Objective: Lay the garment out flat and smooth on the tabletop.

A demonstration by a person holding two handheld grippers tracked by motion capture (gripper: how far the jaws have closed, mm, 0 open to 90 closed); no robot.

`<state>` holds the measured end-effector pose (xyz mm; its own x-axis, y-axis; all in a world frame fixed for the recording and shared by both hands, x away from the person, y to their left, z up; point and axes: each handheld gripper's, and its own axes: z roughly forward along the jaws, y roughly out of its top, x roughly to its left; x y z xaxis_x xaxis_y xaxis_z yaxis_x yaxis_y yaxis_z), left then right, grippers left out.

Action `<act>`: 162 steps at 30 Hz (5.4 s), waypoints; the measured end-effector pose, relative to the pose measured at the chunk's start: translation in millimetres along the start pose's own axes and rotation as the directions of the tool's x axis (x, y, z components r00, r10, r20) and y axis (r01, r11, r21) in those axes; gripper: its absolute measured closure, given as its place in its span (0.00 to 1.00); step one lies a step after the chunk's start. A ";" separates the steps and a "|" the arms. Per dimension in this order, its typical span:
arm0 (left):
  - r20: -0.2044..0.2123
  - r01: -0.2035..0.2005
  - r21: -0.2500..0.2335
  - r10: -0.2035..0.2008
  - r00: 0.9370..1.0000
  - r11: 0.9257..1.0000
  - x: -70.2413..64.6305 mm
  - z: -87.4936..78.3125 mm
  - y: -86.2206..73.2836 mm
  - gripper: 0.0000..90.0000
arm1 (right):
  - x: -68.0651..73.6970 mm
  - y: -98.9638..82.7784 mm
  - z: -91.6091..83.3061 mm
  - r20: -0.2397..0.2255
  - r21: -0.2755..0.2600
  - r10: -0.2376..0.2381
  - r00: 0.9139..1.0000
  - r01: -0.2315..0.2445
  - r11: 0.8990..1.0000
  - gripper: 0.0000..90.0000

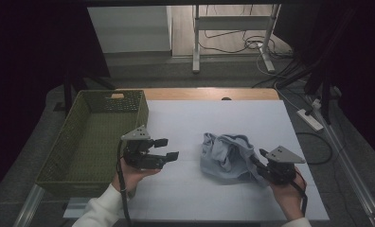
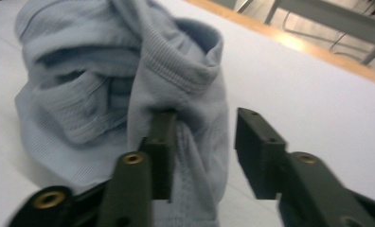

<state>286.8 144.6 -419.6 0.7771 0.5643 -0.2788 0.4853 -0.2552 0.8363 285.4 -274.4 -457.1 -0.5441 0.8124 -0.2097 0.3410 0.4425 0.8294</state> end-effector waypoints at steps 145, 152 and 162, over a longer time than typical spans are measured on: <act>0.097 -0.037 0.179 0.020 0.995 0.983 -20.0 126.2 10.8 0.95 | -28.5 -38.2 -5.7 -0.146 0.132 -0.020 0.989 0.039 0.991 0.46; 0.101 -0.028 0.174 0.010 0.995 0.984 -18.0 124.2 10.3 0.95 | -24.4 -41.6 8.1 -0.115 0.176 -0.053 0.992 0.073 0.982 0.67; 0.100 -0.018 0.168 0.002 0.995 0.986 -15.3 119.4 9.7 0.95 | -26.2 -35.1 3.1 -0.138 0.149 -0.049 0.989 0.070 0.986 0.92</act>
<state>327.6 39.7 -463.6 0.8140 0.4827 -0.3232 0.5312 -0.3936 0.7502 290.0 -310.0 -482.4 -0.6609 0.7295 -0.1764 0.4130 0.5497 0.7261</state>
